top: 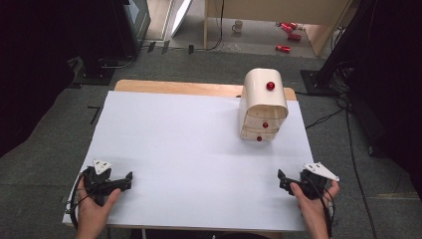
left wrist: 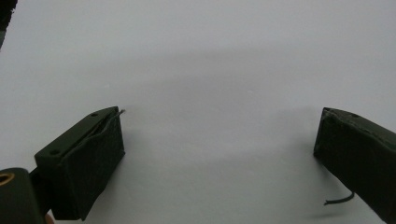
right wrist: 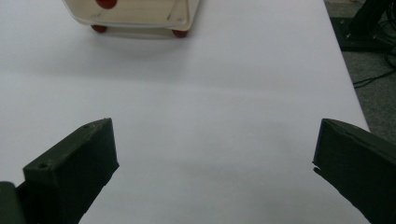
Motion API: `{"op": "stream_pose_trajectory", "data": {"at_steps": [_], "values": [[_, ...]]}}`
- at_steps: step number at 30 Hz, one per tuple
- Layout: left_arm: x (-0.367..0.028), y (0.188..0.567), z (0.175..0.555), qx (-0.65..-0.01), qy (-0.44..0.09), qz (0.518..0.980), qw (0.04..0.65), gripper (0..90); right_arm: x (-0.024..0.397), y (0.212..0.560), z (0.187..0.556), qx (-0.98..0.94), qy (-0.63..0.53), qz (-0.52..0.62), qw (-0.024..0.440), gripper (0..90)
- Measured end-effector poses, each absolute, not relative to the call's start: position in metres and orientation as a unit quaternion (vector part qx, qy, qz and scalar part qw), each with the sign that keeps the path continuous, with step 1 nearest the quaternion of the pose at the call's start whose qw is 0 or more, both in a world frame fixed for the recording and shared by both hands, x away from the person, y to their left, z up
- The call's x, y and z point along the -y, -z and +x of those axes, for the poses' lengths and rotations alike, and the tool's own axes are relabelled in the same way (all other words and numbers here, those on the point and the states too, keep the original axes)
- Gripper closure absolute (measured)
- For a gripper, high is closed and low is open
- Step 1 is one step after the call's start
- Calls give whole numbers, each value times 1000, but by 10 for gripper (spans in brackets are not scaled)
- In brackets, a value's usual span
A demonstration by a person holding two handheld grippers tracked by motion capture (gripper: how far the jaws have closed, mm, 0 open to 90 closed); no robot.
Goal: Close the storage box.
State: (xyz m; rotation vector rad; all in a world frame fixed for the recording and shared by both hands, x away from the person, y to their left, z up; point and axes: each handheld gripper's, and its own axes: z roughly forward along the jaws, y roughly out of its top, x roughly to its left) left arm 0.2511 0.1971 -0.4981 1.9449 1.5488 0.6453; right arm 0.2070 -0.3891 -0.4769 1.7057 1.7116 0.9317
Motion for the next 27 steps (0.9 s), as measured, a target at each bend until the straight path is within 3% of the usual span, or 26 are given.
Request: {"op": "stream_pose_trajectory", "data": {"at_steps": [14, 22, 27], "values": [[-197, 498, 251, -578, -241, 726, 283, 16, 414, 494, 179, -632, -328, 650, 266, 0], [-197, 498, 251, -578, -241, 726, 283, 15, 406, 503, 175, -657, -305, 627, 286, 0], [-197, 498, 251, -579, -242, 726, 283, 16, 404, 505, 179, -674, -291, 624, 269, 0]]}}
